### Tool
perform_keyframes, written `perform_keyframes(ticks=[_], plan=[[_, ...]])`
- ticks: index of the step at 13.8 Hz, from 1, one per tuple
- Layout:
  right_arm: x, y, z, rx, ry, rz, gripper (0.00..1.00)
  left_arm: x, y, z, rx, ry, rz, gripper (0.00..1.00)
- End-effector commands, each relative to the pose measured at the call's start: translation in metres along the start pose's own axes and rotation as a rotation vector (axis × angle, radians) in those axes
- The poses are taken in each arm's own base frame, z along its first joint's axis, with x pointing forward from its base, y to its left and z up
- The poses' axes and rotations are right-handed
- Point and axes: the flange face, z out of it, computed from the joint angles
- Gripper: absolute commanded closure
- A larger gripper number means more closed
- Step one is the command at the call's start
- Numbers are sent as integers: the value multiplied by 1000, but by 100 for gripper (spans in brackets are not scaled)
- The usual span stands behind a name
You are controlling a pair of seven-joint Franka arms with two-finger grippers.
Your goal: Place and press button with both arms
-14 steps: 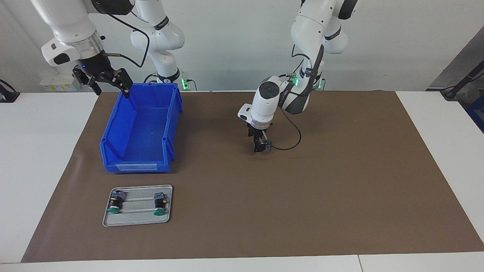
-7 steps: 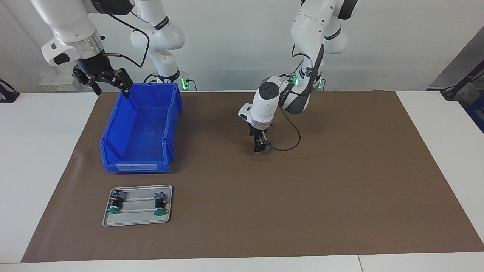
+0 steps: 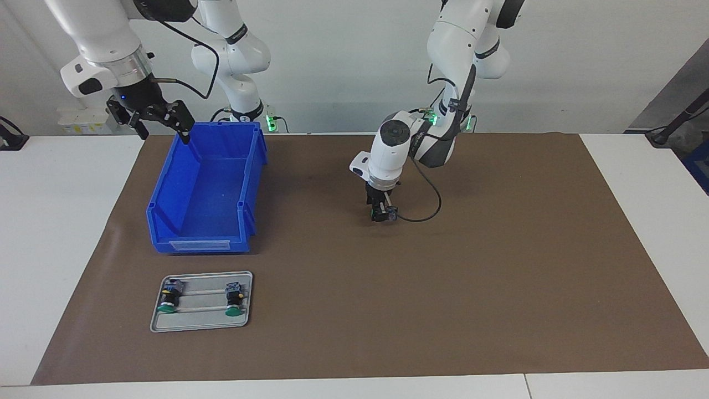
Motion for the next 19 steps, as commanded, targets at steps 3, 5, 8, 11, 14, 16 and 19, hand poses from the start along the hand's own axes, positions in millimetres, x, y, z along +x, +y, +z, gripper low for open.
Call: perform_keyframes(ticks=[3, 5, 8, 11, 14, 16, 19], plan=[[-2, 1, -2, 13, -8, -16, 0, -5, 1, 3, -28, -33, 8, 71], [-2, 1, -2, 14, -8, -16, 0, -4, -1, -1, -31, -37, 7, 75], [-2, 0, -2, 14, -8, -17, 0, -2, -18, -19, -40, -42, -9, 79], [-2, 1, -2, 14, -8, -16, 0, -1, -35, -30, -48, -24, -46, 83], [-2, 1, -2, 14, -8, -16, 0, -12, -54, -37, -96, 107, -152, 86], [-2, 1, -2, 14, -8, -14, 0, -17, -65, -42, -114, 233, -205, 86], [-2, 1, -2, 14, -8, -16, 0, -35, -83, -45, -153, 408, -257, 88]])
